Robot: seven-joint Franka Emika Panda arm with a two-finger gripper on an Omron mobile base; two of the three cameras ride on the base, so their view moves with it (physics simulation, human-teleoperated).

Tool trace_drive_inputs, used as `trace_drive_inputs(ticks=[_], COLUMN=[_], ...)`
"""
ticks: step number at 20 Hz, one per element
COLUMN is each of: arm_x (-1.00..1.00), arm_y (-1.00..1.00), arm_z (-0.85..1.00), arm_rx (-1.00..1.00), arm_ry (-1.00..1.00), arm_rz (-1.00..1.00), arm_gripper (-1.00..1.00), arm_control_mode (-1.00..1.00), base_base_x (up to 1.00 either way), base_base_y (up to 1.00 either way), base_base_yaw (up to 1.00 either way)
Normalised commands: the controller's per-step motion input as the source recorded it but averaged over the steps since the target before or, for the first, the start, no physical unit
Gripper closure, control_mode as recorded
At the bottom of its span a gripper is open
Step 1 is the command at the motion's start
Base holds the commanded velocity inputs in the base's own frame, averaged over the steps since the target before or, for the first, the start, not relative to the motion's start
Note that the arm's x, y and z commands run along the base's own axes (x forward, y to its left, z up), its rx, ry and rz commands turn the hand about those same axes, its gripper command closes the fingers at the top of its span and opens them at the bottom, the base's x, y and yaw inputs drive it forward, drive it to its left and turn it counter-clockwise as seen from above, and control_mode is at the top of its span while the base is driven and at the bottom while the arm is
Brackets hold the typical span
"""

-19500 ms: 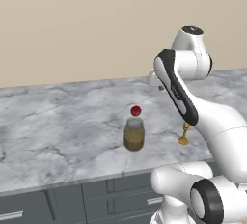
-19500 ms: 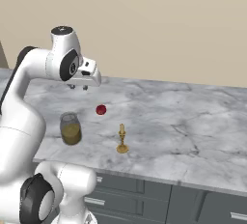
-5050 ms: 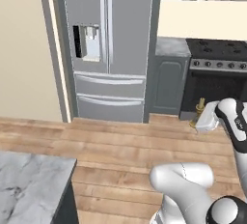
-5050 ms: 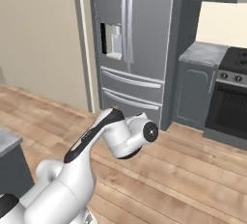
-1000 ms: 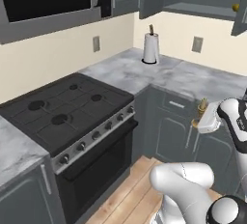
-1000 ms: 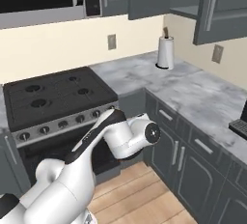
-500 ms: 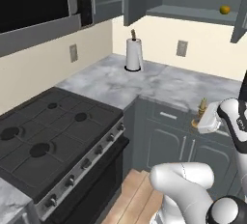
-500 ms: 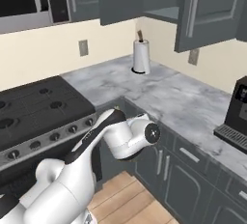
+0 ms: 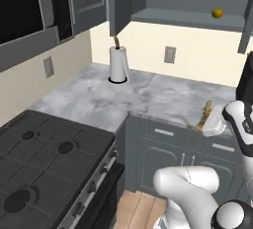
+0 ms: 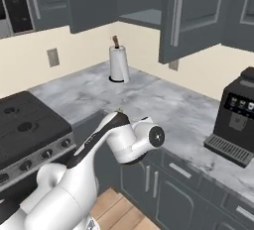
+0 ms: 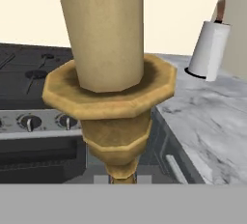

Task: Pick the jar and candle from the dining table and place them in the open cabinet. Close the cabinet after placing the objects.

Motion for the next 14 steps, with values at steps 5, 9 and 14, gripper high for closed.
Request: trace_drive_inputs(ticks=[5,9,14], arm_x=[0.0,0.0,0.0], arm_y=[0.0,0.0,0.0], arm_z=[0.0,0.0,0.0], arm_rx=[0.0,0.0,0.0], arm_ry=[0.0,0.0,0.0], arm_rz=[0.0,0.0,0.0], arm_gripper=[1.0,1.0,1.0], arm_control_mode=[1.0,1.0,1.0], base_base_x=[0.6,0.57,0.49], base_base_y=[0.06,0.17,0.17], base_base_yaw=[-0.28,-0.28,-0.27])
